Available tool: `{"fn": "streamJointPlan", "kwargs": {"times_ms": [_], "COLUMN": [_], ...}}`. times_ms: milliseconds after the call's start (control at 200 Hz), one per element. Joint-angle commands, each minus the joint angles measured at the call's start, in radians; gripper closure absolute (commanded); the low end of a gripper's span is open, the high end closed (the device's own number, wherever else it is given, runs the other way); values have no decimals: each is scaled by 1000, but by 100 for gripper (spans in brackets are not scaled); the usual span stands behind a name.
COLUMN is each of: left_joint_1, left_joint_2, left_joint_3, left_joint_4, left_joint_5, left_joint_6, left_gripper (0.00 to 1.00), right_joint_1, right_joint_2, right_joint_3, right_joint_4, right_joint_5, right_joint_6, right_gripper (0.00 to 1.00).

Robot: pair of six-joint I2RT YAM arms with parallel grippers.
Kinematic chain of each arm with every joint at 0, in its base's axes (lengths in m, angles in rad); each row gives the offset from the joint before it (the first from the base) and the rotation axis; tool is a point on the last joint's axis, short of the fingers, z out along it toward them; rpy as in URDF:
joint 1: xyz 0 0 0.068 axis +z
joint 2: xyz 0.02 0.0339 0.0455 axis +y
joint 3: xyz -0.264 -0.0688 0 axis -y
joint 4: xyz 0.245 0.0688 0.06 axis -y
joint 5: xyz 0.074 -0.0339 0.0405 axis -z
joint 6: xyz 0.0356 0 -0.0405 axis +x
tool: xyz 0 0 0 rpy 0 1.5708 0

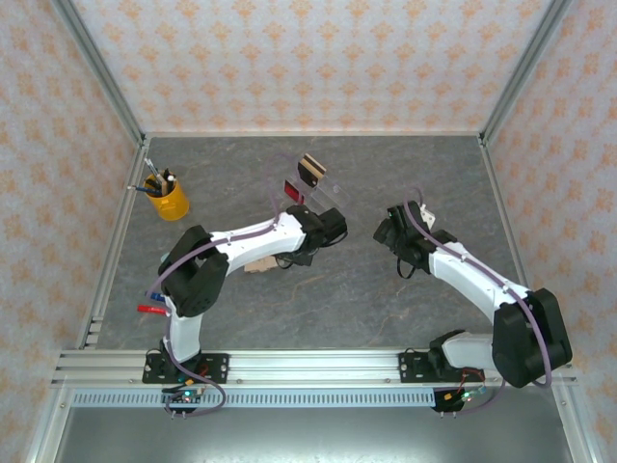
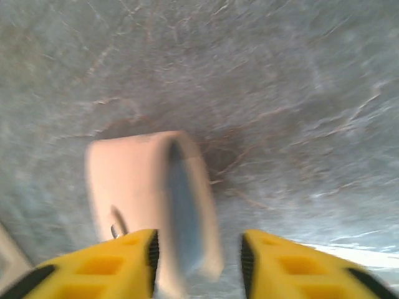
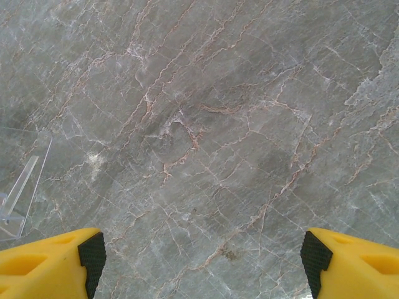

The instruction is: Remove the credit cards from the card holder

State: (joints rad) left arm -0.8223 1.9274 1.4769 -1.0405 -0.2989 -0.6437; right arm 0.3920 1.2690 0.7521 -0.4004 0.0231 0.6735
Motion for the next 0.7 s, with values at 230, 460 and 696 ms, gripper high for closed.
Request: {"fn": "streamJointPlan", "kwargs": {"times_ms": [230, 460, 696], "left_joint_1": [192, 382, 450], "left_joint_2": [-266, -274, -138], "left_joint_3": [-106, -233, -213], "left_joint_4": [204, 332, 399], "left_joint_5": [288, 442, 511], "left_joint_6": [170, 284, 262], "left_gripper": [16, 0, 0], "right_joint_1": [4, 16, 18], "right_joint_2": [34, 64, 71], "right_joint_3": [-7, -20, -17], "right_joint_4": [58, 128, 128], "right_joint_5": [-95, -188, -203], "right_joint_6": [-22, -14, -2], "right_gripper": [18, 18, 18]}}
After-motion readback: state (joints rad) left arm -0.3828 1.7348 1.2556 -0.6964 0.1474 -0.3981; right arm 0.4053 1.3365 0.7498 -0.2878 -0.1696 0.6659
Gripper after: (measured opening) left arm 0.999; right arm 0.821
